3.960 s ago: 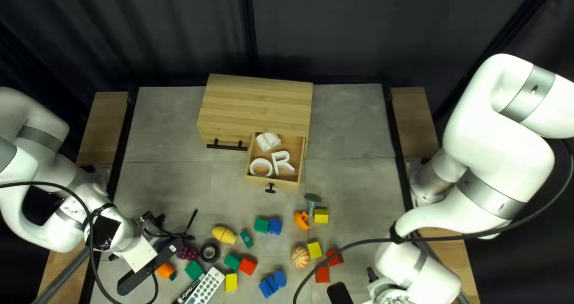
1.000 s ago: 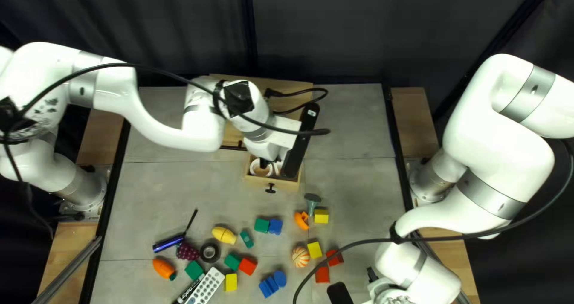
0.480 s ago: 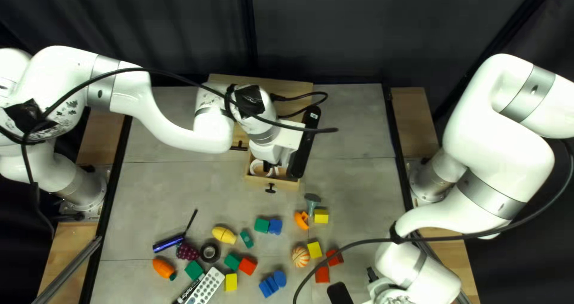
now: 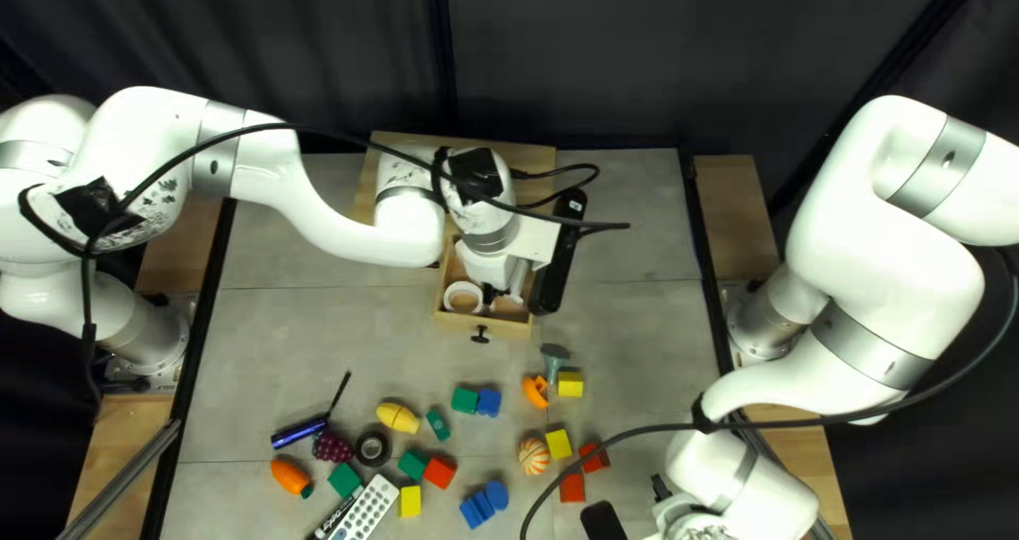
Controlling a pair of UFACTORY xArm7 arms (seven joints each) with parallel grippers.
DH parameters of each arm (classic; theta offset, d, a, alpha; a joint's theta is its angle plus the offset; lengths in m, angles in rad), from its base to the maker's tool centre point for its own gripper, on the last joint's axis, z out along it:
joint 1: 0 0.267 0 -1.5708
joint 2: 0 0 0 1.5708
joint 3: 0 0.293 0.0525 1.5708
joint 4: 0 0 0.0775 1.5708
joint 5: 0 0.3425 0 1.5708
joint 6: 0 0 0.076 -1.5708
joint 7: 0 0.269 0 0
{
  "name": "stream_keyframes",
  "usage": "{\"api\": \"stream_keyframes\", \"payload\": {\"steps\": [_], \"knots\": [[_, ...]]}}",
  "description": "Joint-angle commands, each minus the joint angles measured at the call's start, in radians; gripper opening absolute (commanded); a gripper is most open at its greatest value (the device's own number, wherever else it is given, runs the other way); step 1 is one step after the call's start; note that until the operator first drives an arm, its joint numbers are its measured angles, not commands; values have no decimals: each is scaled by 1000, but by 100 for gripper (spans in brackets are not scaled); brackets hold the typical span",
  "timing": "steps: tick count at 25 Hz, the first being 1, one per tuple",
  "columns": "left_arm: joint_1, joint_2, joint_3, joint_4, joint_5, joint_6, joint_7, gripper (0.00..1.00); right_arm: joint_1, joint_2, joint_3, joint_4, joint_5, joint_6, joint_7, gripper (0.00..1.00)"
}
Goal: Open drawers and place objects into drawer and close
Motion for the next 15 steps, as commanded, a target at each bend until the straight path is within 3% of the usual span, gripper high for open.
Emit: {"api": "stream_keyframes", "payload": {"steps": [1,5,7,8,9,10,13,14,15], "knots": [[7,3,6,10,6,9,11,74,0,0,0,0,0,0,0,100],[10,-9,9,-2,11,10,14,98,0,0,0,0,0,0,0,100],[4,-20,8,-12,16,12,9,100,0,0,0,0,0,0,0,100],[1,-24,8,-16,18,13,6,96,0,0,0,0,0,0,0,100],[-3,-35,8,-25,23,14,1,41,0,0,0,0,0,0,0,100],[-7,-49,8,-36,28,16,-4,0,0,0,0,0,0,0,0,100],[-18,-95,4,-73,37,21,-16,0,0,0,0,0,0,0,0,100],[-24,-120,1,-100,41,19,-26,7,0,0,0,0,0,0,0,100],[-28,-134,-1,-115,42,16,-32,7,0,0,0,0,0,0,0,100]]}}
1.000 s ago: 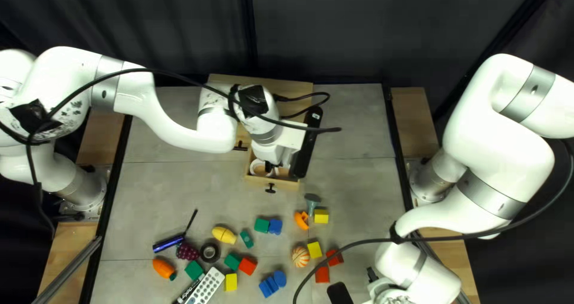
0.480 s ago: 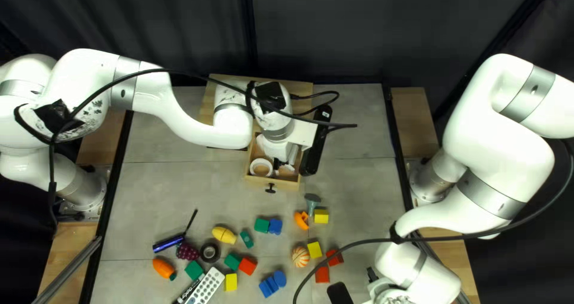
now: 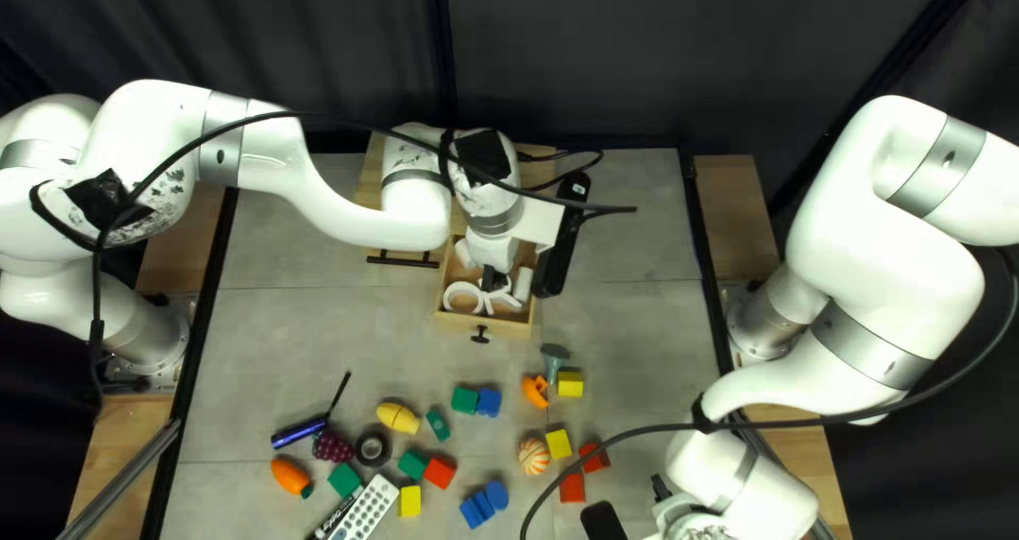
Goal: Open drawers and place objects into drawer and close
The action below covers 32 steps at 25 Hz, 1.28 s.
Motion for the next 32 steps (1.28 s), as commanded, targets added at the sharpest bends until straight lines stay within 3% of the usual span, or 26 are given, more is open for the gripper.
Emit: {"api": "stream_keyframes", "payload": {"steps": [1,2,4,9,16,23,32], "knots": [[-24,-79,-11,-82,12,-5,-33,60,0,0,0,0,0,0,0,100],[-31,-98,-15,-109,11,-11,-45,83,0,0,0,0,0,0,0,100],[-48,-136,-26,-160,13,-11,-73,100,0,0,0,0,0,0,0,100],[-100,-205,-55,-203,54,103,-132,100,0,0,0,0,0,0,0,100],[-169,-319,-125,-260,38,289,-94,100,0,0,0,0,0,0,0,100],[-275,-377,-231,-367,-55,350,-169,100,0,0,0,0,0,0,0,100],[-424,-325,-375,-366,-173,381,-314,100,0,0,0,0,0,0,0,100]]}}
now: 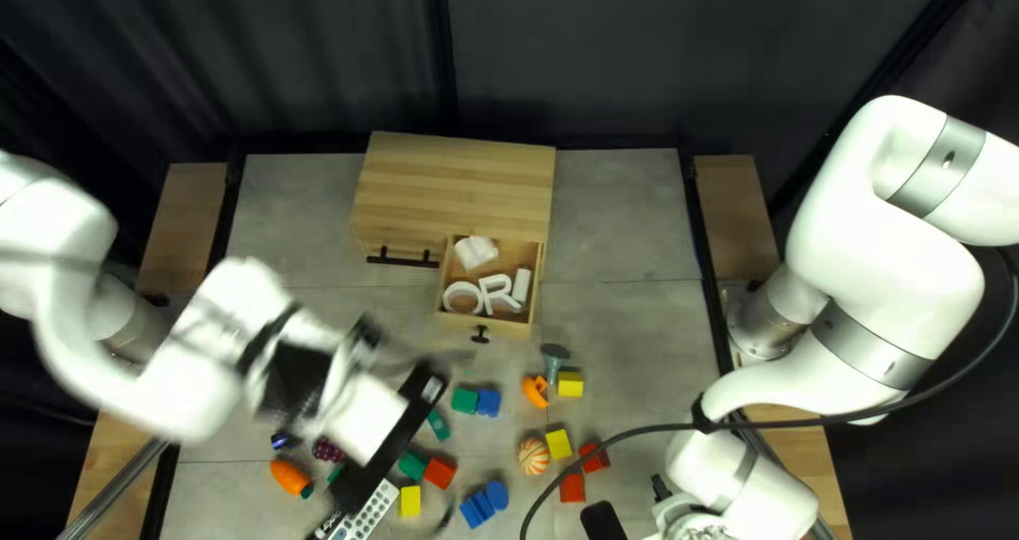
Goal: Open drawers and place objects into drawer and close
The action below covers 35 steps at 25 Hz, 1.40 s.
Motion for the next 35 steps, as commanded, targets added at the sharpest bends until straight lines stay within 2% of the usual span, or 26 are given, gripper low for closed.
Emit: {"api": "stream_keyframes", "payload": {"steps": [1,9,16,24,35], "knots": [[-51,20,-50,-15,-60,-9,-48,100,0,0,0,0,0,0,0,100],[-59,28,-60,-28,-100,-21,-39,100,0,0,0,0,0,0,0,100],[-57,49,-58,5,-98,-5,-29,100,0,0,0,0,0,0,0,100],[-71,31,-74,-32,-130,-26,-42,100,0,0,0,0,0,0,0,100],[-80,41,-83,-37,-144,-42,-45,100,0,0,0,0,0,0,0,100]]}}
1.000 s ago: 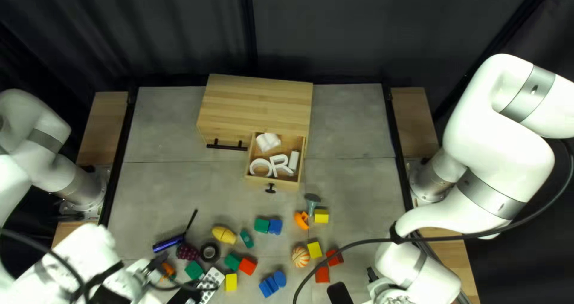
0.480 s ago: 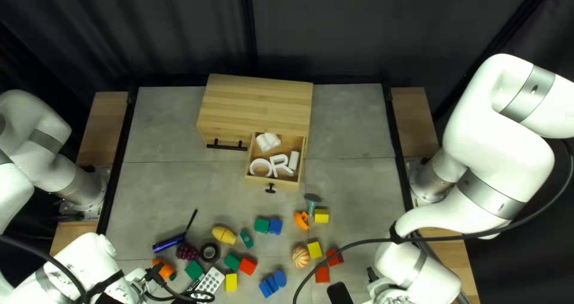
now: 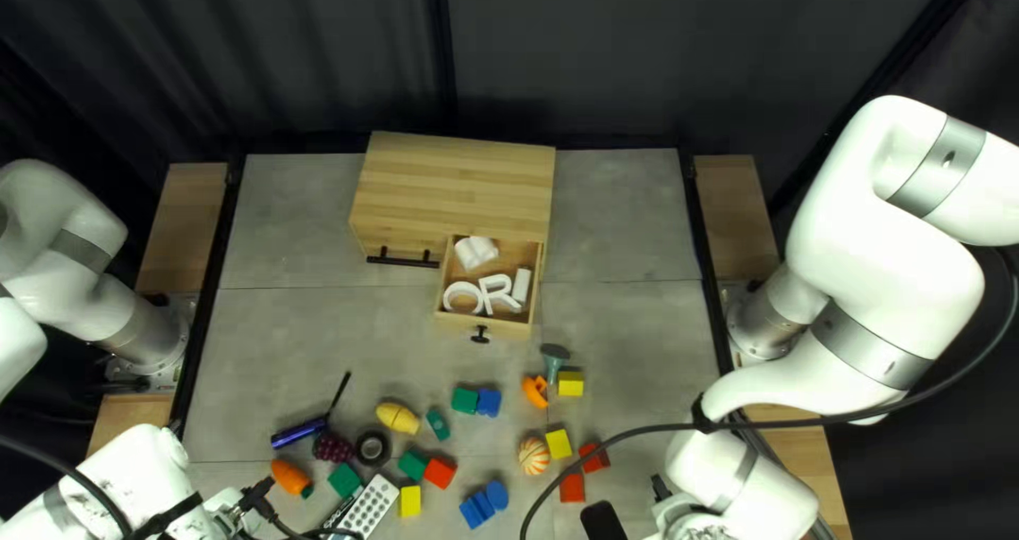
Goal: Open drawers and place objects into drawer and close
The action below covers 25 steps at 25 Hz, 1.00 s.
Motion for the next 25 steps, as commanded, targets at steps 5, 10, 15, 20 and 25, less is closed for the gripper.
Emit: {"api": "stream_keyframes", "payload": {"steps": [5,10,15,20,25], "knots": [[1,-9,-2,-9,-14,-2,11,100,0,0,0,0,0,0,0,100],[1,-13,-2,-13,-17,-4,15,100,0,0,0,0,0,0,0,100],[1,-13,-2,-13,-17,-4,15,100,0,0,0,0,0,0,0,100],[1,-13,-2,-13,-17,-4,15,100,0,0,0,0,0,0,0,100],[1,-13,-2,-13,-17,-4,15,100,12,10,8,20,-48,11,-19,100]]}}
